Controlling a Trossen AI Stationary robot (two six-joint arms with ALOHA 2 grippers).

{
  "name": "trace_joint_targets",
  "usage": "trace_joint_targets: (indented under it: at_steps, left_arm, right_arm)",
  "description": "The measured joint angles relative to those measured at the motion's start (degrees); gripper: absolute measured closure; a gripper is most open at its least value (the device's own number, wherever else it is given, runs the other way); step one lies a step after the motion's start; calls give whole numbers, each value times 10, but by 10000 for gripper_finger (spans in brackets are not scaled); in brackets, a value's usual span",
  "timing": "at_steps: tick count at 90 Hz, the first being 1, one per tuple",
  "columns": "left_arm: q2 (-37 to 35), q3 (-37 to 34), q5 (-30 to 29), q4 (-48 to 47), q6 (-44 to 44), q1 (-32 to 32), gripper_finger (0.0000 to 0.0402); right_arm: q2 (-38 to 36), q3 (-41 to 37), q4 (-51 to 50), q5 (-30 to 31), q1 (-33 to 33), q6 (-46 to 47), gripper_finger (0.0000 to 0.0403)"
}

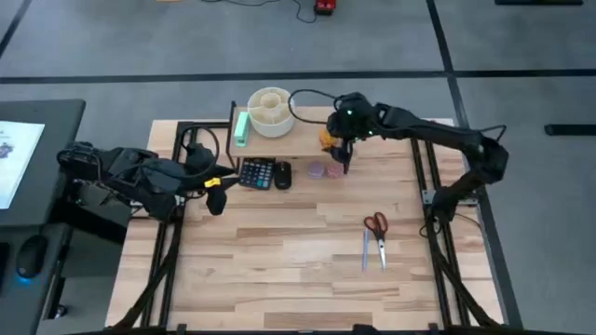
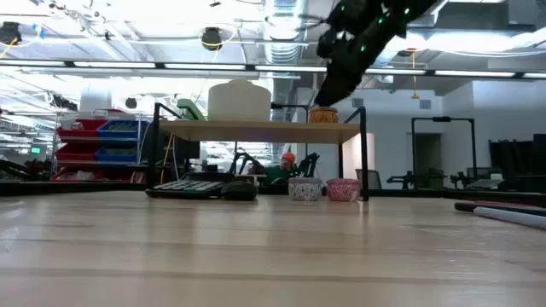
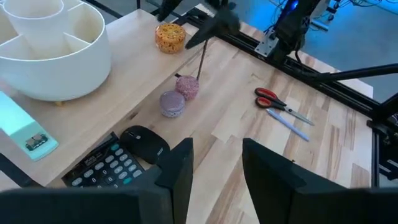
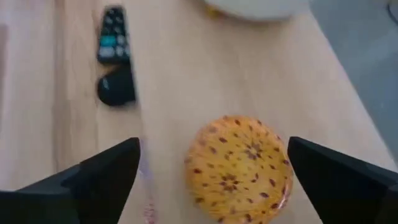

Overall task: Stock shelves
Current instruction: Remove the orange scented candle from the shelf

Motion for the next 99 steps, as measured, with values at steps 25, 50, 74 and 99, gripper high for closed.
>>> trace_joint_targets:
  at_steps: [25,50,74,99]
  left_arm:
    - [0,0,2,0,0,0,286]
    - [0,0,7,0,0,0,286]
    - [0,0,18,0,0,0,286]
    - [0,0,20,0,0,0,286]
  right_arm:
    - [15,0,1,13,-10,0,5]
    - [25,0,-5,7,-21,41,45]
    - [49,1,1,-8,-9,43,110]
    - [41,34,-26,21,9,45,122]
